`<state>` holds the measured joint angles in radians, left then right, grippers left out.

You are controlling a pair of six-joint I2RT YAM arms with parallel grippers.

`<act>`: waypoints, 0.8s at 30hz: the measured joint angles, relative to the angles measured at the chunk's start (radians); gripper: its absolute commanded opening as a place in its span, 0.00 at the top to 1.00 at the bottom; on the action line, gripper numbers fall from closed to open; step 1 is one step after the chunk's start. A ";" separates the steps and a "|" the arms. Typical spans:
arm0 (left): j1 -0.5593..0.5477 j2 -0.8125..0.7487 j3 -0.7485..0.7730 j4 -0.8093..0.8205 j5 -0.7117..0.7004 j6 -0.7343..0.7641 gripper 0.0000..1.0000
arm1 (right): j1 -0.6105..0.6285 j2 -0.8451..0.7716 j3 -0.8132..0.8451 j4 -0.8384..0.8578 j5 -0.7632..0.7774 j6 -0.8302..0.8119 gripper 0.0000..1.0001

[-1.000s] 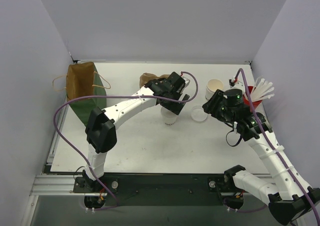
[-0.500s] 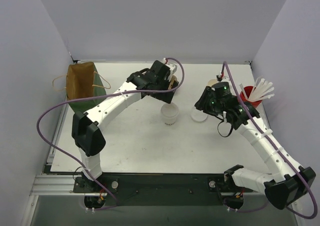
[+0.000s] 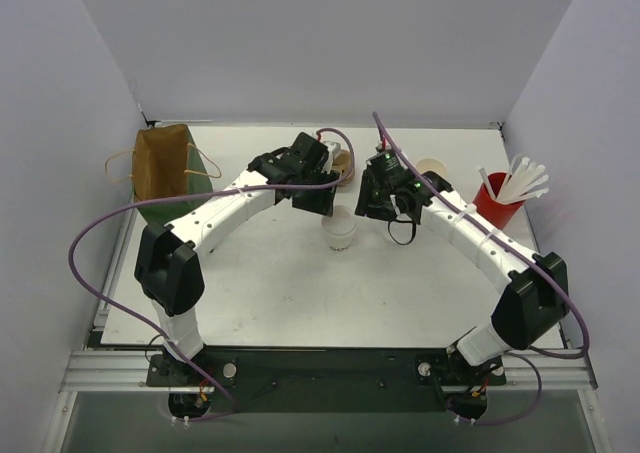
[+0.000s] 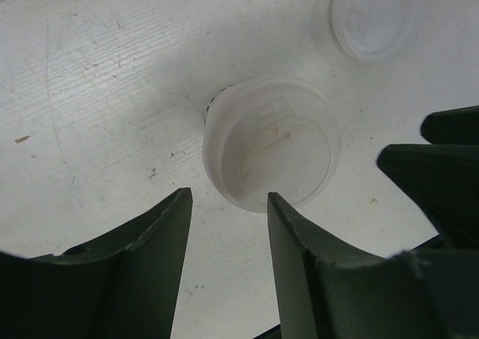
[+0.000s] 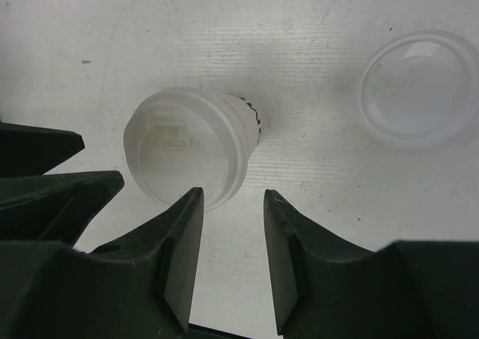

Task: Pack the takeout coffee

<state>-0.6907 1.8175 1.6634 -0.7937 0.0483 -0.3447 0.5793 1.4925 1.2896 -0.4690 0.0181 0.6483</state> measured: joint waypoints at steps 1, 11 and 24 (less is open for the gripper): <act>0.001 0.000 -0.003 0.007 0.008 -0.007 0.46 | 0.005 0.014 0.003 -0.001 0.000 0.000 0.66; 0.009 0.001 -0.019 0.047 0.021 -0.022 0.48 | 0.026 0.095 0.011 0.010 -0.010 0.002 0.67; 0.020 0.038 -0.035 0.064 0.021 -0.023 0.53 | 0.031 0.121 0.011 0.023 -0.011 0.005 0.75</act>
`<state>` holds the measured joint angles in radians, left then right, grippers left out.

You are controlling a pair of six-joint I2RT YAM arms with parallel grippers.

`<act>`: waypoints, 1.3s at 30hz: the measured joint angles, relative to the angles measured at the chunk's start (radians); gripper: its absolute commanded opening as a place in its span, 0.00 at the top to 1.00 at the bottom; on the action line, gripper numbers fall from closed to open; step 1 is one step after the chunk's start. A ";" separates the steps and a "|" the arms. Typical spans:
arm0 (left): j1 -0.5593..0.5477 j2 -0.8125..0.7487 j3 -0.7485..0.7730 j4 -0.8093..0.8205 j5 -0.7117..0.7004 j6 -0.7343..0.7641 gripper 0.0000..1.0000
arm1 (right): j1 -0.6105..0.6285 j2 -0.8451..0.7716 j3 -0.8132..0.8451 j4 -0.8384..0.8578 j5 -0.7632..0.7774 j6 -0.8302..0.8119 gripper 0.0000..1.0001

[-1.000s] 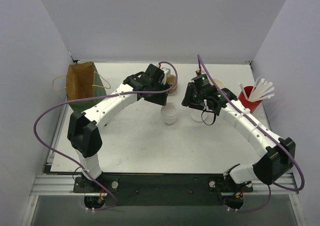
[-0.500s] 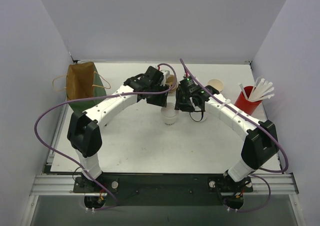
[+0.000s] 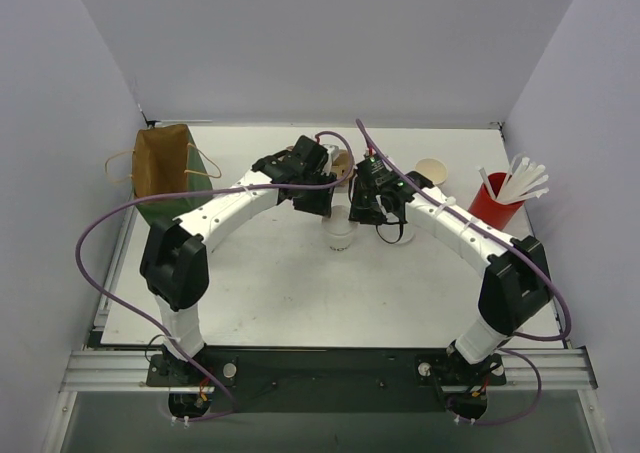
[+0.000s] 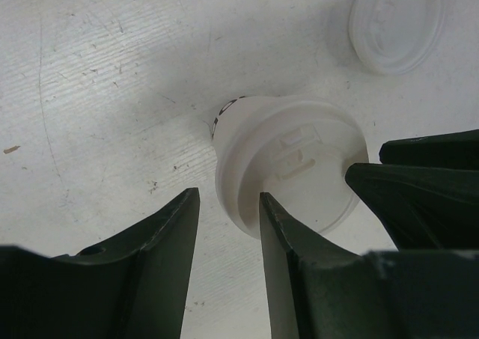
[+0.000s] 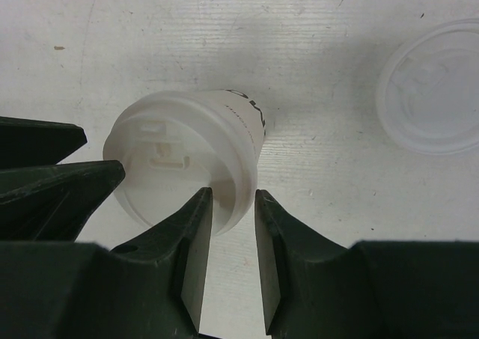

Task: Pack the takeout coffee

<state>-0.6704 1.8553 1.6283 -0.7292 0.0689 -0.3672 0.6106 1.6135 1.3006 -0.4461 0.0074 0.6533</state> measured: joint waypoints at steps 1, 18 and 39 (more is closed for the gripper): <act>0.000 0.003 0.000 0.001 0.000 0.000 0.54 | 0.000 0.004 0.000 0.001 0.000 0.000 0.75; 0.003 0.012 -0.001 0.016 0.012 -0.014 0.58 | 0.000 0.016 0.000 0.017 0.000 0.000 0.81; 0.005 0.024 -0.001 0.015 0.044 -0.015 0.67 | 0.000 0.019 -0.011 0.039 0.000 0.008 0.84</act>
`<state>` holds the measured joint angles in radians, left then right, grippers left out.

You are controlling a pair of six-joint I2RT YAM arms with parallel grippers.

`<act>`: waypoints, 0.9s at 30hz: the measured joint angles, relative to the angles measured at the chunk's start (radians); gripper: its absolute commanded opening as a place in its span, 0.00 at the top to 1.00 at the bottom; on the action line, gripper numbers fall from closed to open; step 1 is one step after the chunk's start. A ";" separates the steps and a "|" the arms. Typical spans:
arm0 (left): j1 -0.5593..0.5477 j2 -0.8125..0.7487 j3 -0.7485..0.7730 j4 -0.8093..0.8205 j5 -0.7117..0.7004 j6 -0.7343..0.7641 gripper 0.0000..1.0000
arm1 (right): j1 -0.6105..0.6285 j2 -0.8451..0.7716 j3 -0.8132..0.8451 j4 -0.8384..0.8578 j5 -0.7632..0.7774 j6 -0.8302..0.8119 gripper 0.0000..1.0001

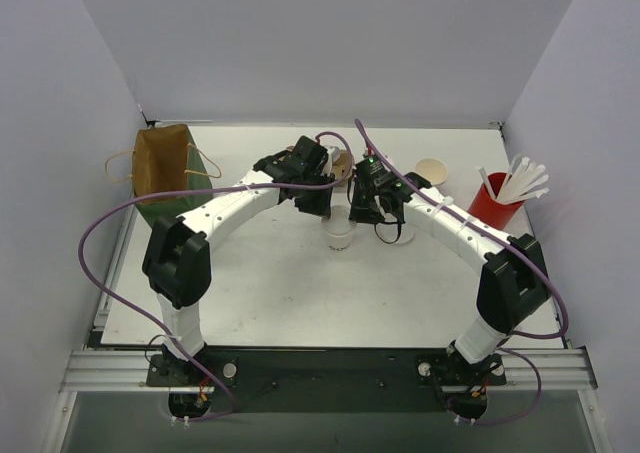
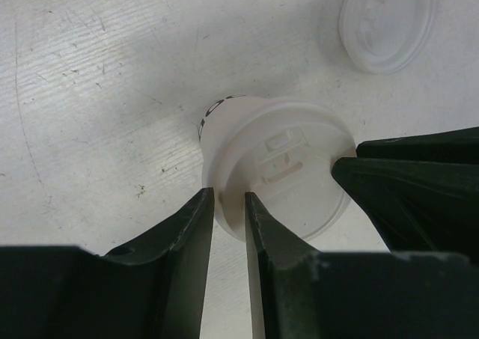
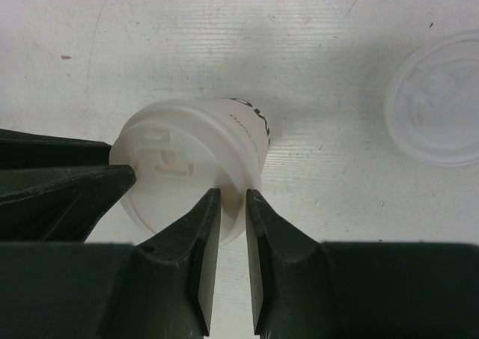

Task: Pack the takeout coffee

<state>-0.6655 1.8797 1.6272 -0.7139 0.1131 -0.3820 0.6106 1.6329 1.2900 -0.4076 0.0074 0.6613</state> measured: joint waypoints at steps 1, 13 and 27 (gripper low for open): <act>0.000 0.000 0.000 0.000 0.000 0.000 0.67 | 0.000 0.000 -0.001 0.002 0.000 0.000 0.84; 0.000 0.003 0.000 0.000 -0.005 0.000 0.71 | 0.000 -0.003 -0.040 0.063 0.001 0.018 0.85; 0.000 0.011 0.002 0.012 -0.038 0.000 0.71 | 0.000 -0.013 -0.080 0.137 0.002 0.031 0.87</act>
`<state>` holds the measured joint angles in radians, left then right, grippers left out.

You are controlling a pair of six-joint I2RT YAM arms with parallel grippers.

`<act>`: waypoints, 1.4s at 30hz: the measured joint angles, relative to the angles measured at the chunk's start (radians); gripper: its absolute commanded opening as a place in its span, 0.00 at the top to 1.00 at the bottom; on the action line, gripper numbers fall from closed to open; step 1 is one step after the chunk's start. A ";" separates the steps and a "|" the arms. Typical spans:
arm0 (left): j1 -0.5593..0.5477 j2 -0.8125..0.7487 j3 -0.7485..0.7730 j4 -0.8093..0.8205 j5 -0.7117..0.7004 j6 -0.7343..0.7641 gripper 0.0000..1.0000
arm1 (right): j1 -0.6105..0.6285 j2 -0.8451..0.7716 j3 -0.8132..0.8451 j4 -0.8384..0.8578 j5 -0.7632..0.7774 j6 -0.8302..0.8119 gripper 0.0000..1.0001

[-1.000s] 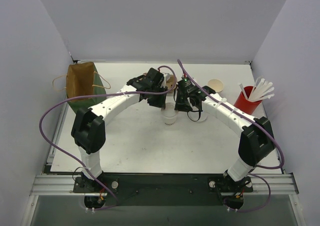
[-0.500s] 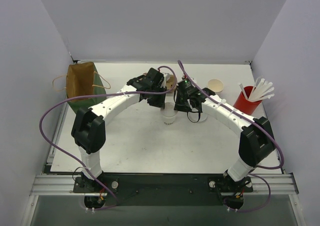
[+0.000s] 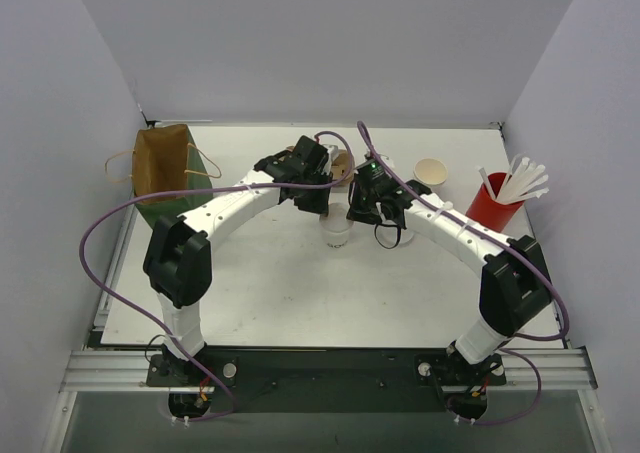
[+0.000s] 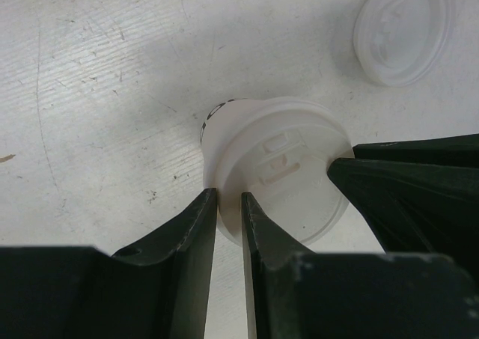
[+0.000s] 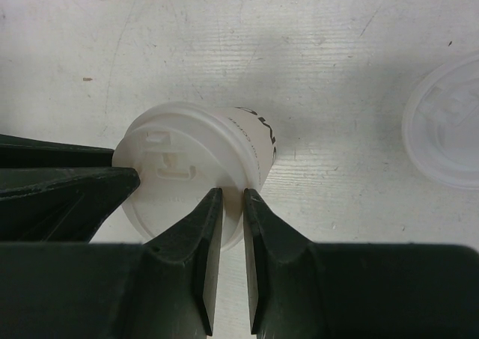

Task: Pack the takeout coffee

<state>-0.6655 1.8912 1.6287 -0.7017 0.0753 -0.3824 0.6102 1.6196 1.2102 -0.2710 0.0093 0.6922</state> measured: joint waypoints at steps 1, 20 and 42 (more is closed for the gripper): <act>0.000 -0.001 -0.002 0.004 -0.001 0.000 0.71 | 0.000 -0.002 -0.005 0.006 0.001 0.003 0.87; 0.002 -0.031 -0.066 0.085 -0.033 -0.007 0.70 | 0.000 -0.048 -0.106 0.142 0.010 0.050 0.87; 0.000 0.022 0.041 -0.016 -0.035 0.037 0.60 | 0.040 -0.051 -0.053 0.001 0.010 0.067 0.74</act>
<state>-0.6659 1.9129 1.6699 -0.7177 0.0402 -0.3450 0.6498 1.5681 1.1568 -0.2703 0.0193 0.7593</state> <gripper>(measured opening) 0.392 0.256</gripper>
